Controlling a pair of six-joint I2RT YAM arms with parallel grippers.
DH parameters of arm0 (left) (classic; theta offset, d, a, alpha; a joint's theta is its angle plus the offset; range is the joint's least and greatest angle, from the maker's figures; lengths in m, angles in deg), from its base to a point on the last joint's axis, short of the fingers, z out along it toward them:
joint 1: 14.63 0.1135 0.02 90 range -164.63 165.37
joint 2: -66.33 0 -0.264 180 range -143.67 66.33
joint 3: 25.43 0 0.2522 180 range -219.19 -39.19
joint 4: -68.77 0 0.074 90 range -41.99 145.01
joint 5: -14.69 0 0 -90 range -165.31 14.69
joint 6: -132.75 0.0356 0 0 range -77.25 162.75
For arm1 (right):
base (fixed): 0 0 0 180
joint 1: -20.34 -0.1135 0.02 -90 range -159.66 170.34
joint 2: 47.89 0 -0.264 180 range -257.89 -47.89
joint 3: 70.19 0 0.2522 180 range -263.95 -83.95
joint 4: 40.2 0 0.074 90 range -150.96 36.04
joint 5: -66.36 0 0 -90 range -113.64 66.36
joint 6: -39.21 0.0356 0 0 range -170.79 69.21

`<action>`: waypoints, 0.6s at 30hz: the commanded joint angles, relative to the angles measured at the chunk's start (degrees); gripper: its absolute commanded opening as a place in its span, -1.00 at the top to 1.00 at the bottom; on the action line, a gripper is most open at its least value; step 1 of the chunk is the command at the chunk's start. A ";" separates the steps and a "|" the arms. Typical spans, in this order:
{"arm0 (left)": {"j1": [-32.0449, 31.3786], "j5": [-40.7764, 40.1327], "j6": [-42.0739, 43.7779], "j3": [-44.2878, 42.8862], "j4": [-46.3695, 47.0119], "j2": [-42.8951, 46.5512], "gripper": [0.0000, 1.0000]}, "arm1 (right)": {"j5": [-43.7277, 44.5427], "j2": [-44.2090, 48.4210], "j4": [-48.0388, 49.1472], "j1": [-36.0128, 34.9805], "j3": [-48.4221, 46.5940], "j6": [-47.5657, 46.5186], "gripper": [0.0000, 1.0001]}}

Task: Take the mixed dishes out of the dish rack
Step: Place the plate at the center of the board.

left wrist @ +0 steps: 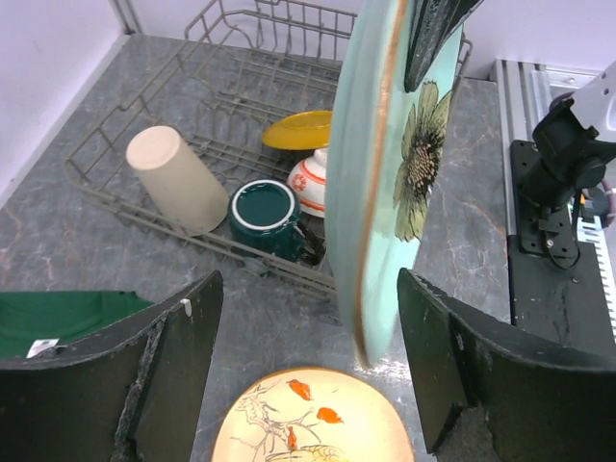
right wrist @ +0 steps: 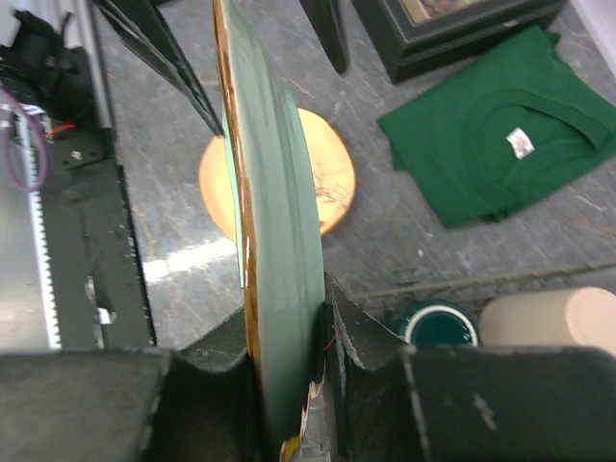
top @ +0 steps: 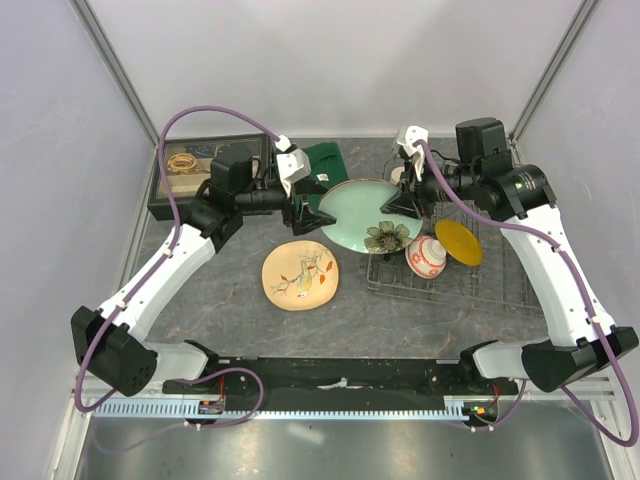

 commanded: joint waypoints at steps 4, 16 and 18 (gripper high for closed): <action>-1.76 3.17 0.02 -1.90 2.88 -1.44 -0.50 | -10.38 0.66 7.01 -0.29 -0.06 2.24 1.00; -2.11 10.64 -6.13 -1.20 4.45 -1.97 0.97 | -10.47 0.40 7.80 -0.47 2.14 2.15 0.88; -2.11 11.96 -8.06 -0.93 5.25 -2.05 0.97 | -10.30 0.14 7.97 -0.55 2.32 2.15 0.72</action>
